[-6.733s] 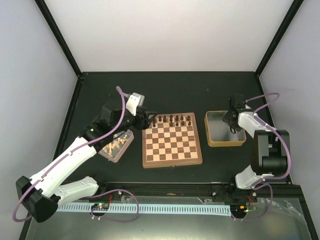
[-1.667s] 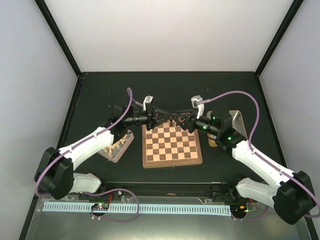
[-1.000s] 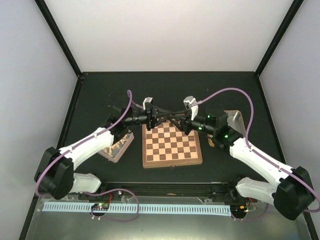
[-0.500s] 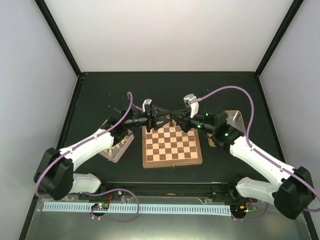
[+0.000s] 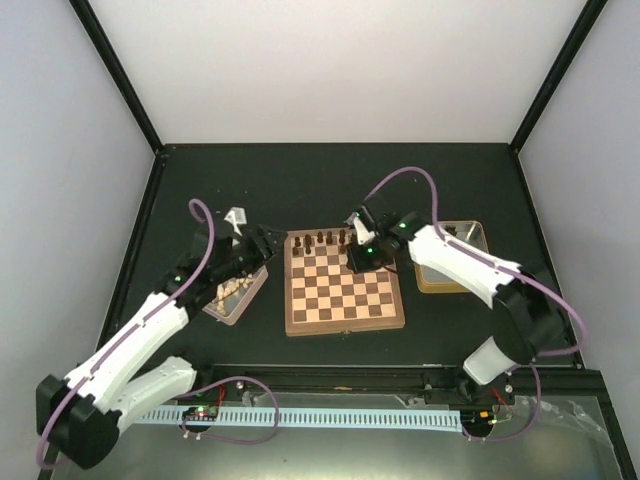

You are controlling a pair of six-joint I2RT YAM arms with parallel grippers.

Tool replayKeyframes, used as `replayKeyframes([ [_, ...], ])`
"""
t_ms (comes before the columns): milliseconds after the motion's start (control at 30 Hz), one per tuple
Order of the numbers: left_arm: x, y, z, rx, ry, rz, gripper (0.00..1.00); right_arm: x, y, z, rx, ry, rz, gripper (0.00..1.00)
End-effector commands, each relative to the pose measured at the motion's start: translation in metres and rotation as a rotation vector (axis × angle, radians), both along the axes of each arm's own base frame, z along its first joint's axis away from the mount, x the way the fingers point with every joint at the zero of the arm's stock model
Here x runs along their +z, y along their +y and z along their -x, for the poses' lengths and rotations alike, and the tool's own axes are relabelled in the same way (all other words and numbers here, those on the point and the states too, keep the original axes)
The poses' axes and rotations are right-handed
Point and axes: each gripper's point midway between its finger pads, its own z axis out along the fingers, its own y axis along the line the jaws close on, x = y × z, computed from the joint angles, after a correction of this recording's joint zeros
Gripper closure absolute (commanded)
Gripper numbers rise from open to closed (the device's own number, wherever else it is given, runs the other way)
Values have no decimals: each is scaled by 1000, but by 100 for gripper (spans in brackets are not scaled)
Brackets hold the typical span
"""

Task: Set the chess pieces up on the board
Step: Place the chess piece on the chessboard.

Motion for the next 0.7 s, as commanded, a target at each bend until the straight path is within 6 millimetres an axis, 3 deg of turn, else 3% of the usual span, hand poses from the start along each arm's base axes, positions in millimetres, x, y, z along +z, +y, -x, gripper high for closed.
replayKeyframes([
  [0,21,63,-8,162,-237,-354,30,0,7,-6,14,54,128,99],
  [167,59,103,-3,277,-397,-521,26,-8,27,-31,11,69,238,99],
  [300,68,123,-2,338,-423,-627,26,-19,34,-45,-9,82,288,97],
  [667,68,126,-3,340,-454,-659,26,-36,48,-66,-30,82,363,95],
])
